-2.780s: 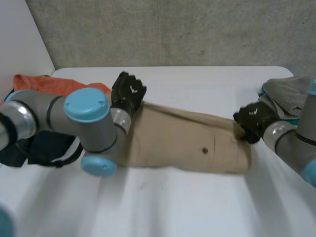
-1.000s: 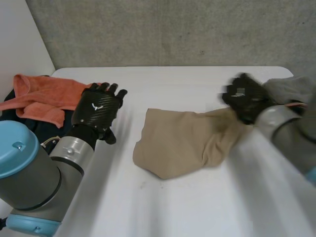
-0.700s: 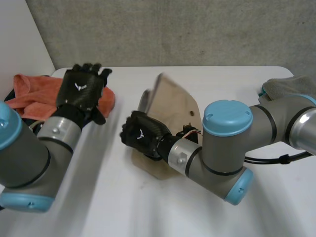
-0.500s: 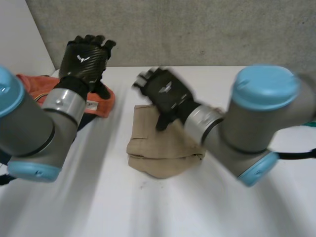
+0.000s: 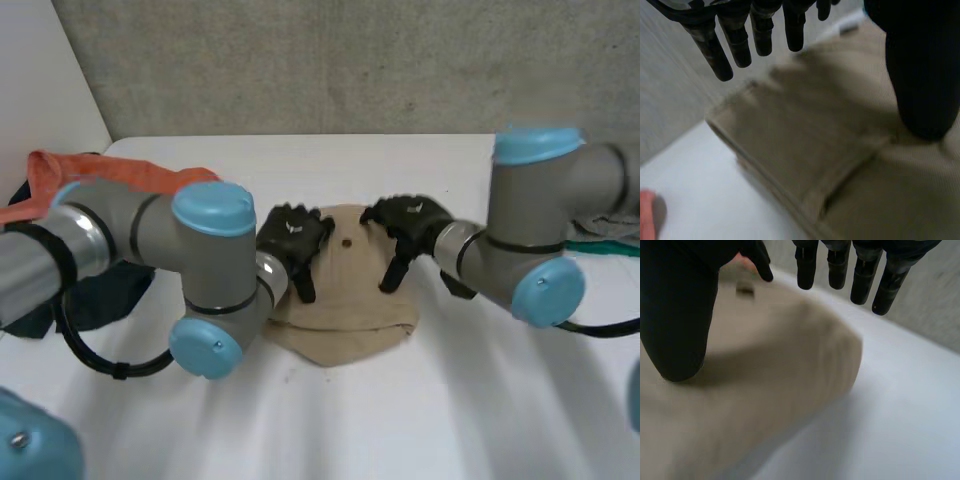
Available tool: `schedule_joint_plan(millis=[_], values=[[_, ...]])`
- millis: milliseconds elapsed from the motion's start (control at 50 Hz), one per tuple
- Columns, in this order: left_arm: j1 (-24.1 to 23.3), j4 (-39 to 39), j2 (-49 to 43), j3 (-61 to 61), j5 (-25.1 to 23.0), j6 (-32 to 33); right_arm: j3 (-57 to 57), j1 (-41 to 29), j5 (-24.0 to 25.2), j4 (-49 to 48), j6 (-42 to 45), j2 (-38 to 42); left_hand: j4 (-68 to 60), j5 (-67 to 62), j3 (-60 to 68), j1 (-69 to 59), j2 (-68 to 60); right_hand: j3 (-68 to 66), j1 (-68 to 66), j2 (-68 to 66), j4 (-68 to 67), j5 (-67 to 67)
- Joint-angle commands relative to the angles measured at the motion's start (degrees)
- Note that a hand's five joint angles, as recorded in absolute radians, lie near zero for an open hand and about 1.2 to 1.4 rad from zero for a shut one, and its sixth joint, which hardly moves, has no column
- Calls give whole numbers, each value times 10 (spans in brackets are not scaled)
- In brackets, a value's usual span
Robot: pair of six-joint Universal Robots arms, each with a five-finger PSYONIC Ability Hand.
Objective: Fold the laundry.
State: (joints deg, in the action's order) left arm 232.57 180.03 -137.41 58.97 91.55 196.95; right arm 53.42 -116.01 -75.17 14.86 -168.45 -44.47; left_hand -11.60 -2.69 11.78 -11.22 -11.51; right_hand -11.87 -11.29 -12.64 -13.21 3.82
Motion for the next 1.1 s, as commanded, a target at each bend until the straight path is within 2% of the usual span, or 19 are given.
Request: schedule_joint_plan(millis=[20, 100, 220, 300, 420, 480, 540, 560, 580, 640, 660, 720, 740, 860, 1000, 1100], values=[[4, -30, -44, -9, 42, 76, -24, -15, -55, 3, 103, 75, 10, 21, -12, 7, 10, 19, 13, 26, 32, -38], [7, -32, -51, -9, 45, 91, -27, -18, -73, 1, 132, 88, 14, 25, -16, 10, 13, 19, 13, 26, 32, -38], [2, -30, -34, -6, 41, 86, -26, -22, -75, -11, 127, 69, 16, 27, -18, 12, 15, 19, 13, 26, 32, -38], [-2, -26, 20, 3, 37, 83, -10, -22, -74, -33, 96, 12, 16, 27, -18, 12, 15, 19, 13, 26, 32, -38], [0, 16, 122, 41, 13, 56, 92, -20, -77, -114, 54, -110, 16, 27, -18, 12, 15, 19, 13, 26, 32, -38], [9, 37, 201, 80, -22, 31, 182, -23, -77, -154, 63, -175, 16, 27, -18, 12, 15, 19, 13, 26, 32, -38], [25, 40, 260, 117, -82, 13, 240, -25, -77, -169, 75, -204, 16, 27, -18, 12, 15, 19, 13, 26, 32, -38], [33, 40, 273, 127, -103, 10, 278, -26, -74, -177, 84, -216, 16, 26, -17, 12, 15, 19, 13, 26, 32, -38], [51, 40, 295, 145, -150, 3, 300, -27, -73, -183, 88, -222, 16, 27, -18, 12, 15, 19, 13, 26, 32, -38], [76, 38, 319, 172, -229, -8, 365, -49, -70, -218, 93, -227, 16, 26, -17, 12, 15, 19, 13, 26, 32, -38], [92, 36, 332, 188, -281, -17, 380, -59, -69, -232, 95, -227, 16, 26, -17, 12, 15, 19, 13, 26, 32, -38], [117, 31, 350, 208, -356, -40, 438, -93, -70, -309, 99, -220, 7, 18, -9, 3, 6, 19, 13, 26, 32, -38], [121, 30, 352, 212, -368, -46, 448, -99, -71, -328, 102, -217, 5, 16, -7, 2, 5, 19, 13, 26, 32, -38], [133, 27, 355, 233, -382, -73, 485, -124, -75, -461, 148, -148, 7, 18, -9, 3, 6, 19, 13, 26, 32, -38], [126, 27, 356, 244, -382, -70, 446, -124, -80, -485, 212, -82, 9, 20, -11, 5, 8, 19, 13, 26, 32, -38], [121, 29, 357, 248, -381, -69, 399, -124, -113, -485, 218, -61, 10, 21, -12, 7, 10, 19, 13, 26, 32, -38]])
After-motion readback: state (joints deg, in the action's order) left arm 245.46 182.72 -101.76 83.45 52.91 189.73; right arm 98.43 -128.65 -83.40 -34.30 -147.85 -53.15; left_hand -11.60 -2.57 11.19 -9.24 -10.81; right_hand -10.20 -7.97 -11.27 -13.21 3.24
